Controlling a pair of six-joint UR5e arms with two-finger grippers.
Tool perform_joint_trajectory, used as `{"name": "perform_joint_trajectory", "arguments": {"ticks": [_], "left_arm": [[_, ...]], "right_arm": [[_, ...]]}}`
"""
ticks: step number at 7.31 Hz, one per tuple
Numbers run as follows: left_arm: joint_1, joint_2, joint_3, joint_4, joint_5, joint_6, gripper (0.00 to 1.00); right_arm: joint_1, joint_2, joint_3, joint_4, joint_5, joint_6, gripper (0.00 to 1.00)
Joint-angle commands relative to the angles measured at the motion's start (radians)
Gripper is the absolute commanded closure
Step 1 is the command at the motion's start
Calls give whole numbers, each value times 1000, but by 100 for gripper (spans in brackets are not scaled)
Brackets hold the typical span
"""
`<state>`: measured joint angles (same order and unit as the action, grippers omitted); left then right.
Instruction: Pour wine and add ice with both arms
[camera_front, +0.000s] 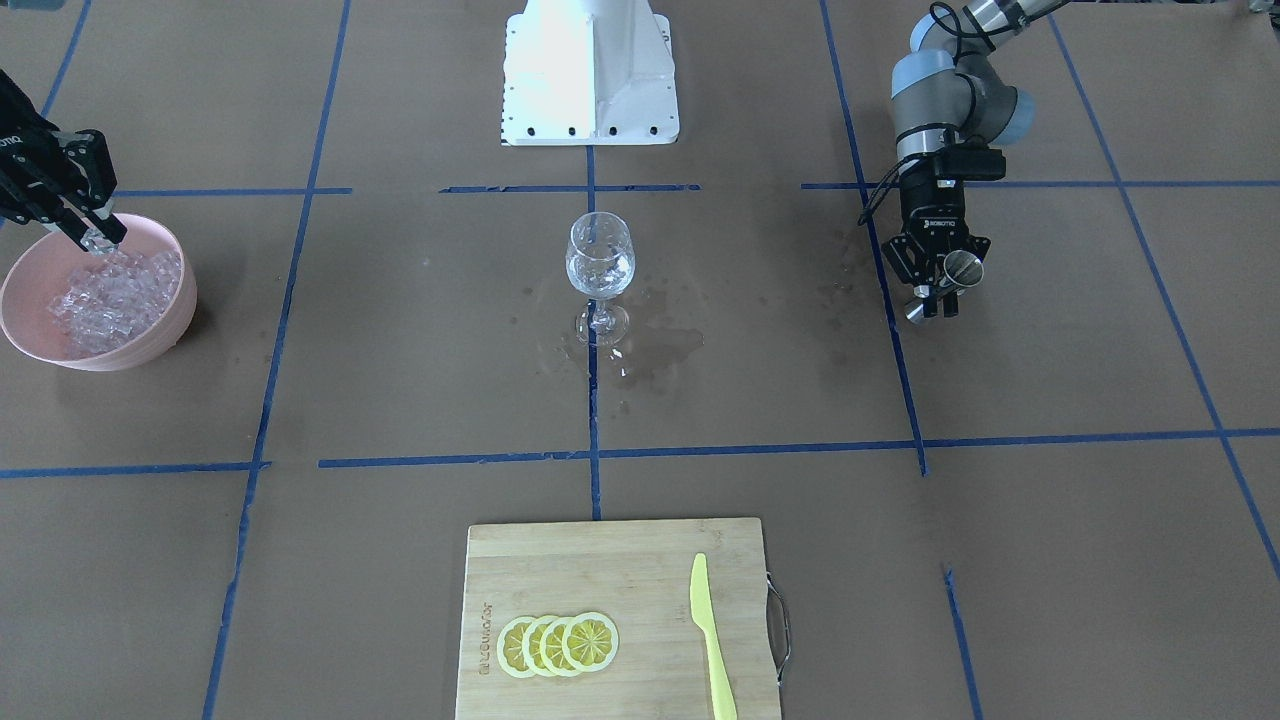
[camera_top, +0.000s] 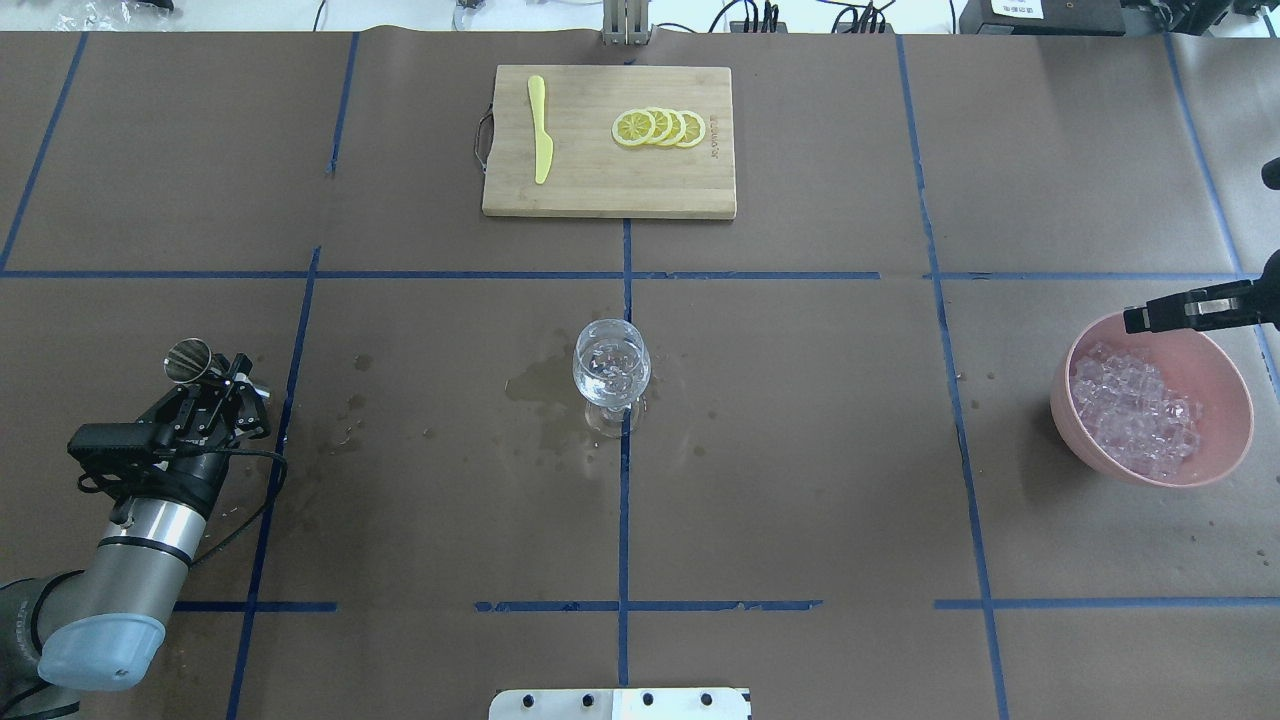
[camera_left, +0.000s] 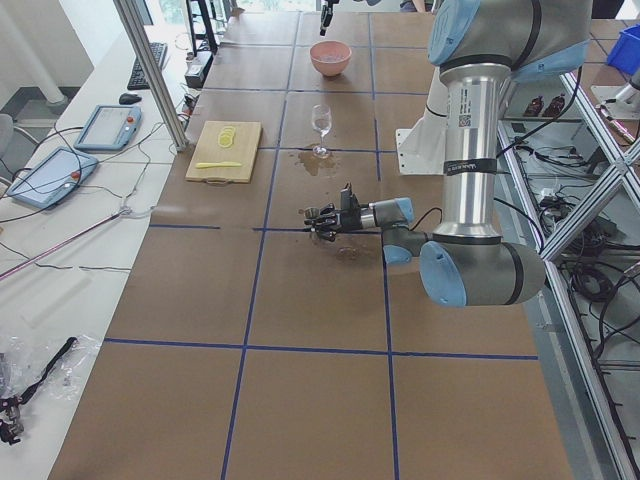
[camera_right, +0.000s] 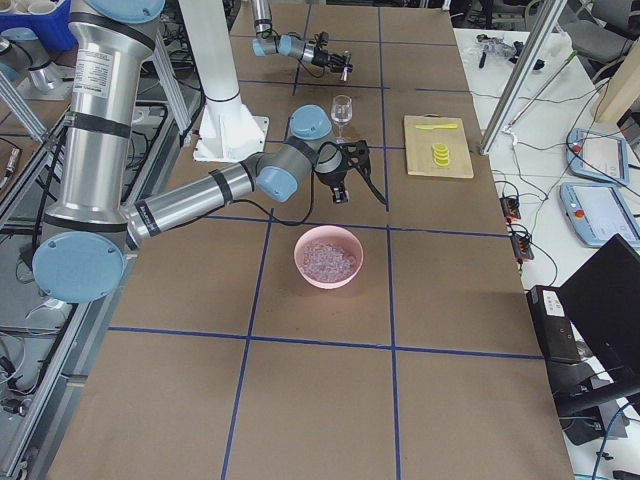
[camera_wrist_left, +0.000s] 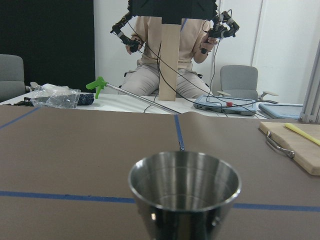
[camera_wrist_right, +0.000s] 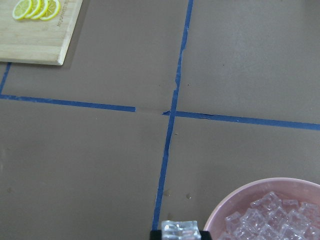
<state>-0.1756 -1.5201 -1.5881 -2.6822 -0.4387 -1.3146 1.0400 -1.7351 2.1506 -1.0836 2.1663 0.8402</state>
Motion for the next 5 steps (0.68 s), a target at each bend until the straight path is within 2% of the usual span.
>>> {"name": "perform_joint_trajectory", "arguments": {"ticks": [1, 3, 4, 5], "left_arm": [[4, -3, 0, 1, 0, 2, 62], [4, -6, 0, 1, 0, 3, 60], [4, -6, -1, 1, -2, 6, 50], [4, -5, -1, 1, -2, 11, 28]], "right_arm": [[-1, 61, -1, -1, 4, 84, 100], [-9, 103, -3, -7, 4, 132, 100], [-21, 112, -5, -7, 3, 138, 100], [-31, 124, -5, -10, 1, 152, 100]]}}
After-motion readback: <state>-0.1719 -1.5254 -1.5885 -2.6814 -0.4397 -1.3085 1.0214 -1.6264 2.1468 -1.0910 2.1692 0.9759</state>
